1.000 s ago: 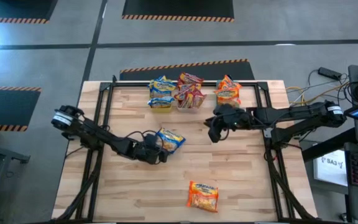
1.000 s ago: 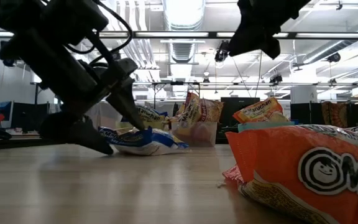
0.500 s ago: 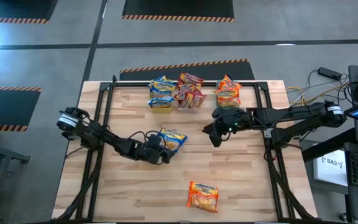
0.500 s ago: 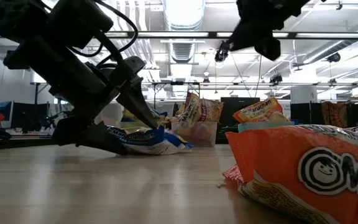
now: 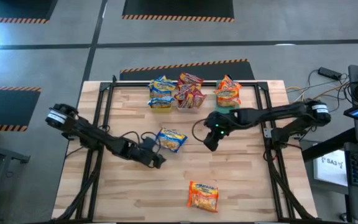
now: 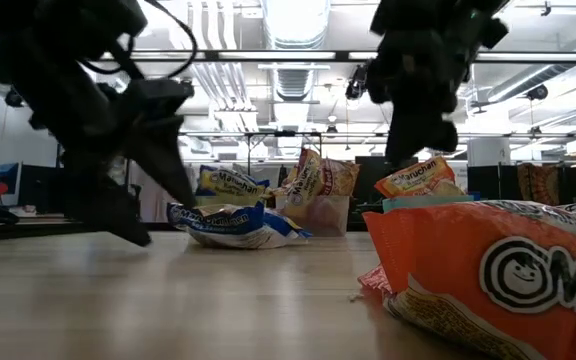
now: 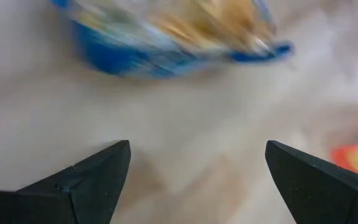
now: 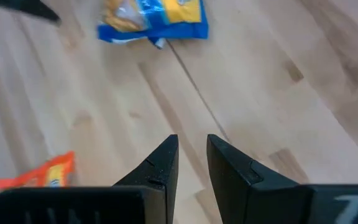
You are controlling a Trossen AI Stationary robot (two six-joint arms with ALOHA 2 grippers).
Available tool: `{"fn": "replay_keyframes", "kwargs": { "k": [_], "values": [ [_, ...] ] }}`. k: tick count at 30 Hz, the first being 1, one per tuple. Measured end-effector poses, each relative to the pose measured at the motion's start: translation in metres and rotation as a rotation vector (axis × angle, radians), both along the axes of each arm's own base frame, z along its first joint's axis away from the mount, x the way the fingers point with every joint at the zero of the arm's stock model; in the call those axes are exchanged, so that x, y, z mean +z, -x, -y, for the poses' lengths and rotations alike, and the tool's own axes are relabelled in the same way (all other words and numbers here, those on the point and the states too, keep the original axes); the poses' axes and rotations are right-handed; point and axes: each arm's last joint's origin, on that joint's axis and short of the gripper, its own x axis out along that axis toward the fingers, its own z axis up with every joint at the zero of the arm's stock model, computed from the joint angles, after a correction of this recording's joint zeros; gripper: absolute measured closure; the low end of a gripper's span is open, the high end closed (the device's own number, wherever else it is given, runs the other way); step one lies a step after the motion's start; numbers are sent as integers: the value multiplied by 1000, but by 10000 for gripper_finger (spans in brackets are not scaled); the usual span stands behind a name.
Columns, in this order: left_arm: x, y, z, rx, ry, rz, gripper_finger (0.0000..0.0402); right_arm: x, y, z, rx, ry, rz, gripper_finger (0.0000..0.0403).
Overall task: Sort Maruchan noodles
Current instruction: Put the blue pack into the yellow bin
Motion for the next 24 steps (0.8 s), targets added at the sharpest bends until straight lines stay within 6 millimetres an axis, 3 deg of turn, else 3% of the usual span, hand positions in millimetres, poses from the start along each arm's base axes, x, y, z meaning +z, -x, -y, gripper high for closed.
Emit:
{"fn": "replay_keyframes", "kwargs": {
  "k": [4, 7, 24],
  "values": [
    [7, 19, -10, 100, -133, -88, 44, -10, -12, 1, 18, 8, 22, 330],
    [10, 22, -16, 117, -183, -48, 44, -16, -20, 2, 17, 8, 54, 330],
    [-19, 34, -47, 234, -257, 232, 44, -59, -64, 6, 53, 0, 203, 330]
  ]
}}
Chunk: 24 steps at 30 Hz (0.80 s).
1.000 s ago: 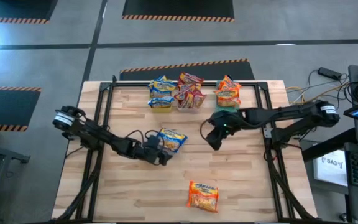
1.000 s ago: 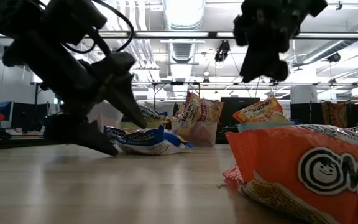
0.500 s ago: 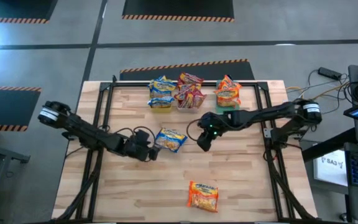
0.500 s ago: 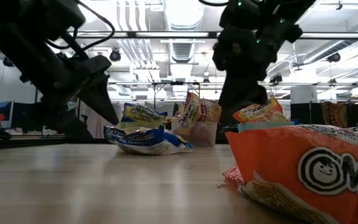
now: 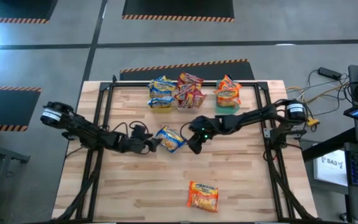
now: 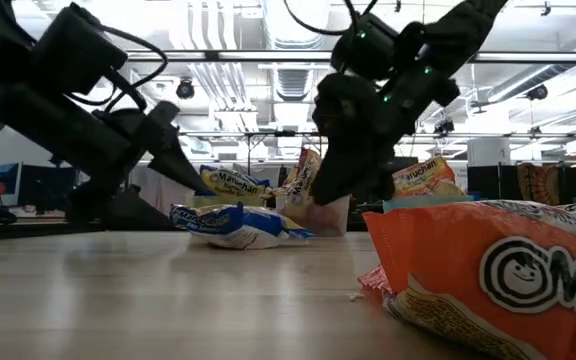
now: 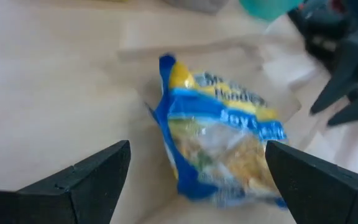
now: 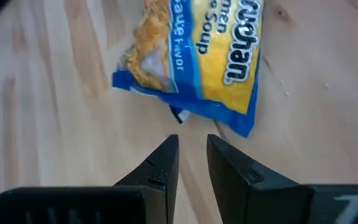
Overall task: Sort Maruchan noodles
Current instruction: Put the blue pack into the yellow bin
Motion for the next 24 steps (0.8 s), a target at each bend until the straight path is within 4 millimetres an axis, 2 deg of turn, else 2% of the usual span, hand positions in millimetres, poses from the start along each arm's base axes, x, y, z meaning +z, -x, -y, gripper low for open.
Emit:
{"fn": "replay_keyframes", "kwargs": {
  "k": [8, 15, 24],
  "values": [
    [-10, -8, -10, 6, 1, 39, 44, -21, -11, 2, -1, 6, 18, 330],
    [-20, -22, -12, -22, 17, 45, 44, -27, -15, 4, 6, 18, 45, 330],
    [-22, -50, -9, -118, 37, 108, 45, -39, -22, 5, 13, 17, 59, 330]
  ]
}}
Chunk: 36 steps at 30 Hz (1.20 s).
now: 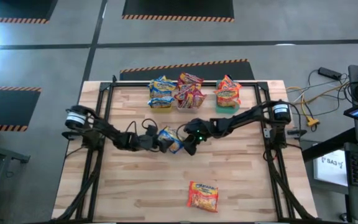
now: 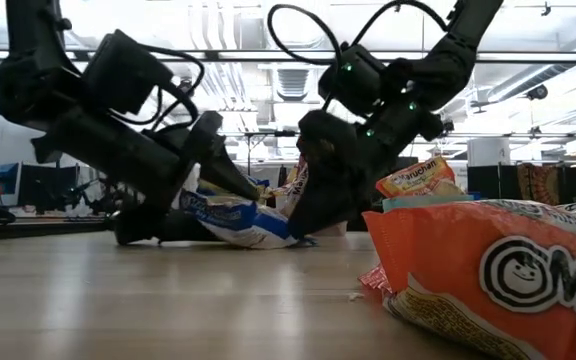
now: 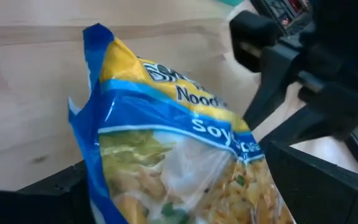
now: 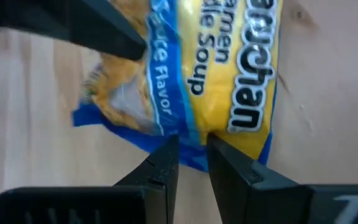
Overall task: Sort Maruchan noodles
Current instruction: Put the blue pack into the yellow bin
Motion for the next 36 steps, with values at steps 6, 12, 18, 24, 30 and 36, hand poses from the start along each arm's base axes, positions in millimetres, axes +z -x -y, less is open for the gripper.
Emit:
{"fn": "replay_keyframes", "kwargs": {
  "k": [6, 12, 18, 24, 30, 36],
  "values": [
    [1, -8, 1, -32, -4, 4, 45, -8, -5, 0, 9, 9, -13, 330],
    [2, -8, 1, -50, -19, 2, 60, -4, -6, 0, 31, 33, -5, 330],
    [2, -7, 1, -51, -25, 0, 135, 5, -3, 1, 38, 44, 5, 330],
    [5, -9, -1, -56, -41, 21, 229, 19, 4, 1, 51, 56, -29, 330],
    [14, -5, -9, -53, -85, 54, 273, 48, 20, 0, 68, 81, -52, 330],
    [27, 3, -20, -43, -234, 42, 265, 82, 39, -2, 78, 100, -11, 330]
  ]
}}
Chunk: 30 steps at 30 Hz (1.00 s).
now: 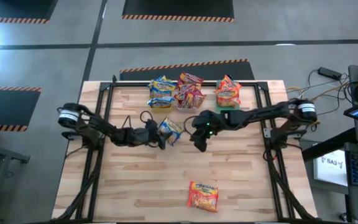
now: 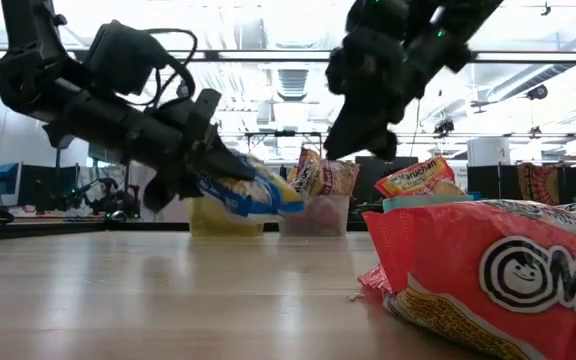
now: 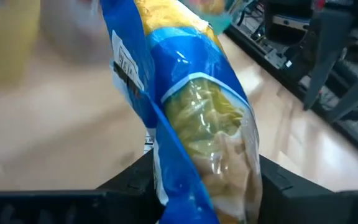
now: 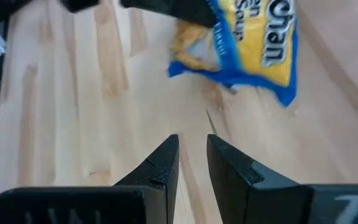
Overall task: Sort Maruchan noodles
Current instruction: Put the blue pack into the yellow bin
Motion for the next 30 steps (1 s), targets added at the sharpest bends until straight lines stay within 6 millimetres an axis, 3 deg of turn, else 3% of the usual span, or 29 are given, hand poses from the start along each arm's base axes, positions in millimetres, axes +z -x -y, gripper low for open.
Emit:
{"fn": "replay_keyframes", "kwargs": {
  "k": [8, 15, 23, 30],
  "values": [
    [33, 5, -16, -42, -433, -83, 264, 21, 24, 1, -66, 65, -33, 330],
    [52, 22, -22, 8, -781, -489, 269, 14, 36, 2, -127, 122, -146, 330],
    [80, 24, -30, -96, -821, -844, 270, 4, 33, 3, -123, 122, -184, 330],
    [92, 20, -53, -94, -792, -946, 270, 1, 32, 3, -122, 123, -195, 330]
  ]
}}
